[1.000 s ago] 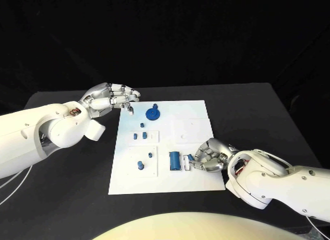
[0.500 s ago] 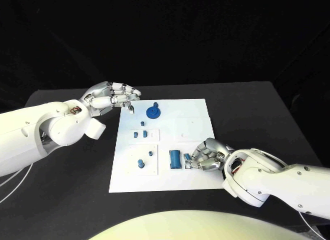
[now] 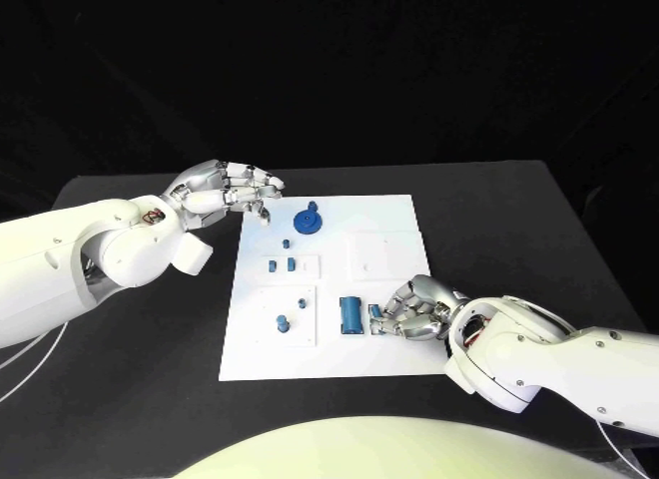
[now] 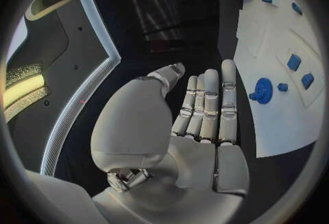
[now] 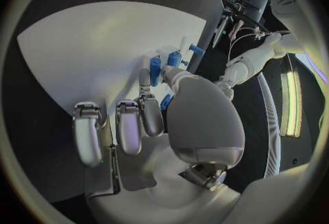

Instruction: Assemble the parts on the task board

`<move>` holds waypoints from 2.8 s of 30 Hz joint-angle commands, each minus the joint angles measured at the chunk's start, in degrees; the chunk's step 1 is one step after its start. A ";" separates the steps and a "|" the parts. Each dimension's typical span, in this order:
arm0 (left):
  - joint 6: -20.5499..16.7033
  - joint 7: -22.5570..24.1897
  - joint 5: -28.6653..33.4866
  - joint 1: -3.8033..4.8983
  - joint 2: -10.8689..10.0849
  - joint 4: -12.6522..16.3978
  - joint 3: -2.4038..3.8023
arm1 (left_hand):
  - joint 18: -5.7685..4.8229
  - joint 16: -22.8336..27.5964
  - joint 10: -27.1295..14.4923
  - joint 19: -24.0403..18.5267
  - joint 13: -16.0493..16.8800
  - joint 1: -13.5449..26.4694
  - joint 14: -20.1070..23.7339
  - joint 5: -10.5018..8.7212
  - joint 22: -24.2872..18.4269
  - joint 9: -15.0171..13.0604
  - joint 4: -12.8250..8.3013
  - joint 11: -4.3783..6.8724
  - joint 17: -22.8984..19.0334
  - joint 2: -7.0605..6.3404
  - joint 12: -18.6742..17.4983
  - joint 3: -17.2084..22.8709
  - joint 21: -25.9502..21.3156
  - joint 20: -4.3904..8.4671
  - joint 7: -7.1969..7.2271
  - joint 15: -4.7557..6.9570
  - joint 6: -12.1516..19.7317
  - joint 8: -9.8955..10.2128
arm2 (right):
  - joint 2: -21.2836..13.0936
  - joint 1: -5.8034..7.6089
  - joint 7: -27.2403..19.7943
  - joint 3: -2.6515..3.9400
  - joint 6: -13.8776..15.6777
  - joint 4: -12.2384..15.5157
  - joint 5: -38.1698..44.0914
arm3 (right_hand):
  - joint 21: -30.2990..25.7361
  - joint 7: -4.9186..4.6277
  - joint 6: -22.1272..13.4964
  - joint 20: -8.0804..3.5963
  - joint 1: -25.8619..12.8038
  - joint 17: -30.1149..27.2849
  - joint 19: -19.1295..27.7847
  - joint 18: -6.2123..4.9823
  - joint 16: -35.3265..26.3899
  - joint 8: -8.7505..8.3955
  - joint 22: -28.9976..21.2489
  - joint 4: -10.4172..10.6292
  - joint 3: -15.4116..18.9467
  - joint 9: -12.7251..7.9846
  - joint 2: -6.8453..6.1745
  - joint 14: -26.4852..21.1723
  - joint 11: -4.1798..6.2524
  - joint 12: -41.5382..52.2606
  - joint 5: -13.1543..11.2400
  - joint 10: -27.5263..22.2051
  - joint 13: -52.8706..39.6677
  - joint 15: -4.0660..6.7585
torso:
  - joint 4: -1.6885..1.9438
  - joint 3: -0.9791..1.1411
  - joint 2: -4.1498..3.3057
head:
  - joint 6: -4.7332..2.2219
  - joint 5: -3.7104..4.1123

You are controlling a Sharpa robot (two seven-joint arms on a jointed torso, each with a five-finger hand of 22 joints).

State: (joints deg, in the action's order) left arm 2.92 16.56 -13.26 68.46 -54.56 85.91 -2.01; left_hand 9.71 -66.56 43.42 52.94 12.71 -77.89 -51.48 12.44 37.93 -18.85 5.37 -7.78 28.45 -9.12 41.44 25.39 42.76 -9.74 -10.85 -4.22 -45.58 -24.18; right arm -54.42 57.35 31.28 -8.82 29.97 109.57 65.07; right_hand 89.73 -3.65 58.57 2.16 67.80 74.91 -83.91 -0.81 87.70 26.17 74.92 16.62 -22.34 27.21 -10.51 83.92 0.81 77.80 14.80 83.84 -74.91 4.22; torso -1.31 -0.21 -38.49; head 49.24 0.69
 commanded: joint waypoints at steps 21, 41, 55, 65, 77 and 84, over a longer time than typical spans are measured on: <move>0.84 -0.19 -0.10 0.03 -0.01 -0.10 0.03 | 0.72 -0.13 -0.10 0.17 -0.25 -0.21 0.47 0.23 0.25 0.16 0.28 -0.19 -0.16 -0.35 -0.34 0.69 0.13 0.08 -0.26 -0.05 -0.10 0.19 | -0.58 -0.08 -2.21 -0.02 -1.23 -0.01 -0.31 | 0.27 -0.04 -0.41 0.02 -3.15 10.98 -6.09 0.81 0.07 -0.44 15.08 -0.66 7.20 0.38 -0.80 5.22 -0.28 -0.08 -5.59 1.75 -9.63 -0.11 | 0.00 -0.02 -0.01 | -0.26 0.02; 0.65 -0.40 -0.12 0.02 0.04 -0.46 0.00 | 0.73 -0.13 -0.05 0.13 -0.32 -0.35 0.46 0.30 0.33 0.19 0.19 -0.17 -0.20 -0.24 -0.37 1.12 0.19 0.09 -0.25 -0.03 -0.09 0.22 | -2.34 -0.67 -3.41 -0.02 -6.80 0.44 -2.27 | 0.27 -0.24 -0.31 0.20 1.37 10.97 -6.09 0.81 0.04 -0.75 15.08 -0.03 9.80 0.37 0.00 5.20 -0.46 -0.65 -10.98 1.50 -9.41 -0.29 | 0.02 -0.03 -0.01 | -0.51 0.03; 0.70 -0.55 -0.12 0.02 0.05 -0.59 -0.01 | 0.74 -0.13 -0.03 0.13 -0.34 -0.36 0.46 0.30 0.36 0.20 0.18 -0.17 -0.21 -0.22 -0.38 1.23 0.22 0.09 -0.26 -0.03 -0.09 0.24 | -1.78 -0.69 -3.81 -0.01 -5.09 0.16 -2.63 | 0.27 -0.08 0.09 0.15 0.25 11.19 -6.09 0.81 0.16 -0.67 15.08 0.07 10.36 0.41 1.88 5.26 -0.33 -0.27 -9.32 1.69 -9.57 -0.20 | 0.02 -0.05 -0.01 | -0.53 0.06; 0.74 -0.69 -0.12 0.02 -0.03 -0.64 -0.01 | 0.74 -0.13 -0.01 0.12 -0.37 -0.40 0.45 0.30 0.41 0.21 0.14 -0.17 -0.23 -0.18 -0.40 1.41 0.26 0.09 -0.27 -0.03 -0.10 0.24 | -1.71 -0.69 -5.13 -0.01 -4.14 0.59 -2.94 | 0.27 0.27 0.69 0.03 0.89 11.30 -6.09 0.81 0.22 -0.26 15.08 -0.15 10.24 0.59 2.51 5.28 -0.06 0.04 -8.44 1.85 -9.70 -0.01 | -0.04 -0.06 -0.01 | -0.54 -0.02; 1.01 -0.98 -0.12 0.02 -0.12 -0.65 -0.02 | 0.74 -0.13 0.00 0.11 -0.39 -0.43 0.45 0.30 0.44 0.21 0.10 -0.18 -0.24 -0.17 -0.41 1.55 0.29 0.10 -0.27 -0.02 -0.11 0.25 | -1.52 -0.69 -5.05 -0.01 -2.91 0.48 -1.23 | 0.27 0.67 1.04 -0.33 -1.67 11.57 -6.09 0.81 0.38 0.44 15.08 0.05 9.48 0.93 6.25 5.34 0.32 0.54 -2.73 2.12 -9.93 0.34 | 0.00 -0.02 -0.03 | -0.59 0.08; 1.04 -1.07 -0.12 0.02 -0.18 -0.59 -0.02 | 0.74 -0.13 0.00 0.11 -0.39 -0.43 0.45 0.30 0.44 0.21 0.10 -0.18 -0.24 -0.17 -0.41 1.55 0.29 0.10 -0.27 -0.02 -0.11 0.25 | -1.37 -0.68 -4.43 0.00 -3.84 0.27 -0.62 | 0.27 0.89 0.92 -0.44 -0.36 11.52 -6.09 0.81 0.35 0.67 15.08 -0.36 8.86 1.06 6.07 5.33 0.50 0.62 -1.88 2.15 -9.97 0.49 | -0.01 -0.06 -0.03 | -0.46 0.08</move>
State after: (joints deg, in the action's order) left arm 2.99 15.32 -13.38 68.45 -54.76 85.18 -2.06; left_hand 9.71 -66.56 43.42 52.94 12.40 -78.11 -51.49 12.43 38.28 -18.72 5.37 -7.78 28.25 -9.35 41.23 26.66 42.76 -9.73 -10.85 -4.22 -45.58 -24.17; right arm -55.89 56.71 27.10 -8.83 26.77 109.80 63.16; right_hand 89.73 -2.98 59.25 2.16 66.85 74.91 -83.90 -0.81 87.70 26.63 74.92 16.13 -13.25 28.22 -4.24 83.93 1.01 78.25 12.82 84.01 -74.95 4.23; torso -1.32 -0.23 -38.51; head 48.69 0.76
